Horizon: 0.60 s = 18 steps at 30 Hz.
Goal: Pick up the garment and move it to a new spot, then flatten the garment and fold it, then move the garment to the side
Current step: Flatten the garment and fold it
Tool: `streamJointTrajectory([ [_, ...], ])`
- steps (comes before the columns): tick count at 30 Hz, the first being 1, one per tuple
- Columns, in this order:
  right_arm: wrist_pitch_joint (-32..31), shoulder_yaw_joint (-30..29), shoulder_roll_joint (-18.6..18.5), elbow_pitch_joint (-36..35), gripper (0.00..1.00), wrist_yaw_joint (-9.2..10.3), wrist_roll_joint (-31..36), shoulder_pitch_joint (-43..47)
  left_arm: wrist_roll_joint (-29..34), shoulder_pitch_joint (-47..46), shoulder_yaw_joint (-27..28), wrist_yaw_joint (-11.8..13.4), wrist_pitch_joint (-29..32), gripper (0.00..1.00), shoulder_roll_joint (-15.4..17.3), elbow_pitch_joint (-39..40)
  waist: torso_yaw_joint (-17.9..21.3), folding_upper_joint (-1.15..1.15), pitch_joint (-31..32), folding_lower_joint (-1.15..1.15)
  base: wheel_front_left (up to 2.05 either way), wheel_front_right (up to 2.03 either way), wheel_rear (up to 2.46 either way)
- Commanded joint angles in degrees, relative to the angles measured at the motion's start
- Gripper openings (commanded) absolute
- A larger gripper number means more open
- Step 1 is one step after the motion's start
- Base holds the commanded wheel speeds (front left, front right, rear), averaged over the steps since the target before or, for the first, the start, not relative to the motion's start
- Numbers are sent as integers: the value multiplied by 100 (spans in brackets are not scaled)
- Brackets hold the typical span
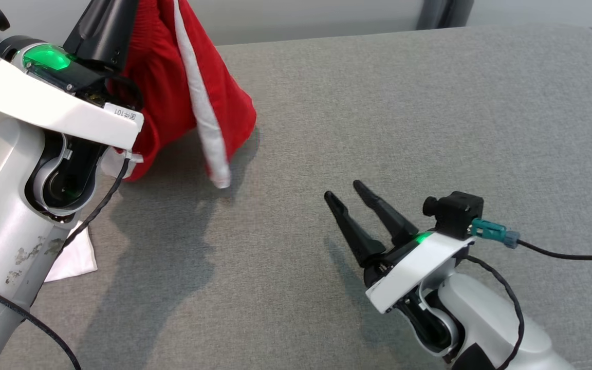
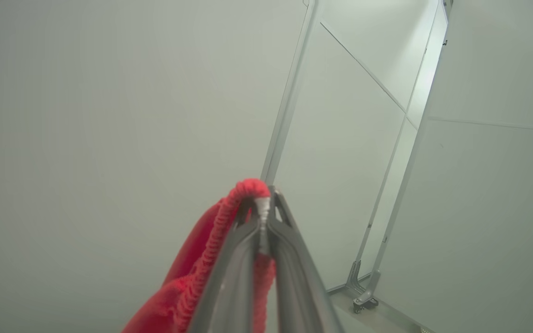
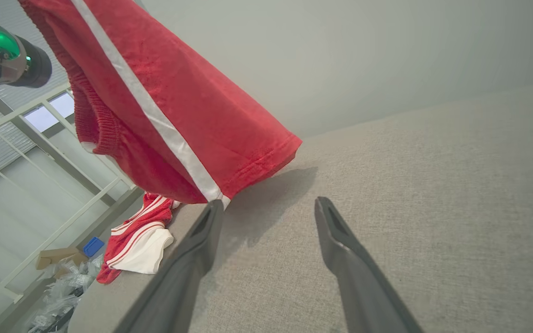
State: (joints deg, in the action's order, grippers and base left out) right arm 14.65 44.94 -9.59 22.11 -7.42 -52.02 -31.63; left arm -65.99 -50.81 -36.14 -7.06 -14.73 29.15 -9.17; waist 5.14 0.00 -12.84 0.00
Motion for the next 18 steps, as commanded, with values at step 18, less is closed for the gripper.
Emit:
streamJointTrajectory([
  [18, 35, 1034, 290, -38, 100, -7, 180, -375, -96, -282, 139, 749, 392, 0, -58, 1168, -146, 0, -80, 0, 0, 0, 0],
])
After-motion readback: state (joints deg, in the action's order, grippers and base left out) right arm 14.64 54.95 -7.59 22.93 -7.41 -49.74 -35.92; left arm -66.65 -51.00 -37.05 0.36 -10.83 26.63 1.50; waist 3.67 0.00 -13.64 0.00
